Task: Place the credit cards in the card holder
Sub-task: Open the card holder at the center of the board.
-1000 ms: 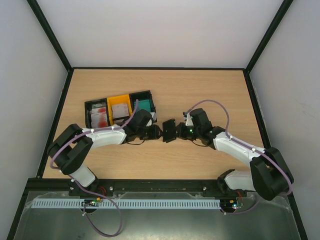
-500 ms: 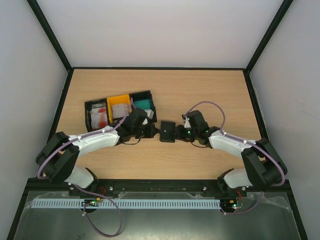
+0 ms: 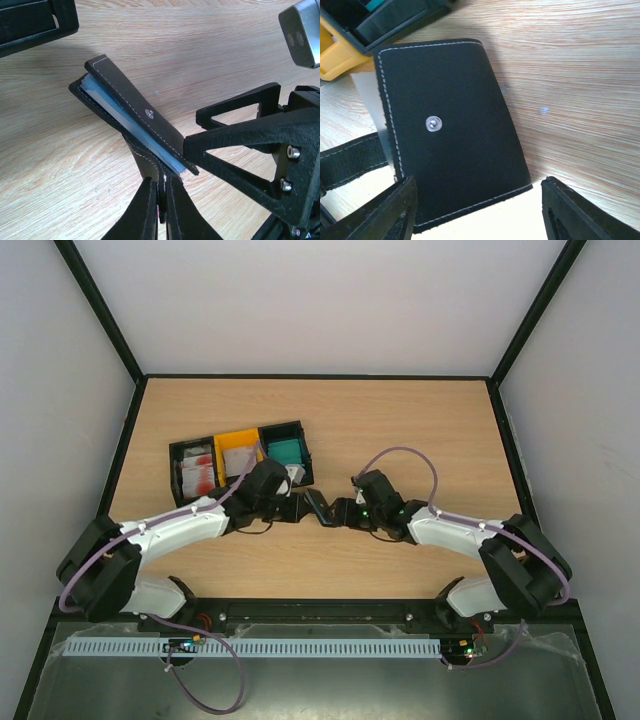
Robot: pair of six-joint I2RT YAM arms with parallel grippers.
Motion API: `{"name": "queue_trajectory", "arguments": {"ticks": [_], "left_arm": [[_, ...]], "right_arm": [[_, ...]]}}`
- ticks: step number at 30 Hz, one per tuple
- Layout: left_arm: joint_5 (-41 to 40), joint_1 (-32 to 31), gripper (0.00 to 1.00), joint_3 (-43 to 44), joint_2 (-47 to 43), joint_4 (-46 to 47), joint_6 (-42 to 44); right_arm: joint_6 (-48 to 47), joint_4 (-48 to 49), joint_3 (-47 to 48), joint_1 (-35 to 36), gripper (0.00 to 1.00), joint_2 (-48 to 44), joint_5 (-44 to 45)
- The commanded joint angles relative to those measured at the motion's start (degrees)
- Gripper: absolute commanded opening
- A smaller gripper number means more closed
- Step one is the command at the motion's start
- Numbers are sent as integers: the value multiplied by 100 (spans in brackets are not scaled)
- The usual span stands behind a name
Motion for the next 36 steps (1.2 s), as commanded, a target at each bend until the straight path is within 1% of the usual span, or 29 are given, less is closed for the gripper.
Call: {"name": "queue_trajectory", "arguments": {"ticks": [1,5,8,12,15,19,22,27,33,36], "left_arm": [[128,27,3,42,-235,-297,270],[126,27,3,77,-292,-403,369],[119,27,3,94,-304,-466,433],[152,27,3,103,-342,-470,454],[172,27,3,116,-372,-459,462],[185,29,3,133,-392,-455,473],[179,28,3,164,-425,-457,482],[90,27,3,185,-396,-529,491],[-55,27,3,234,-423,-643,548],[-43,27,3,229,-394,-678,581]], "right_arm": [[309,403,67,193,68,-184,491],[313,404,10,228,76,-501,670],[186,292,74,286,80,-533,676],[-64,-87,282,321,79,-360,829],[-302,-243,438,342,78,-182,692],[-643,-402,589,380,80,12,514],[-735,-563,701,383,80,153,628],[-736,-755,845,383,74,376,1048],[-489,-1066,877,382,59,326,2204],[-359,-1332,913,378,58,380,2845]]}}
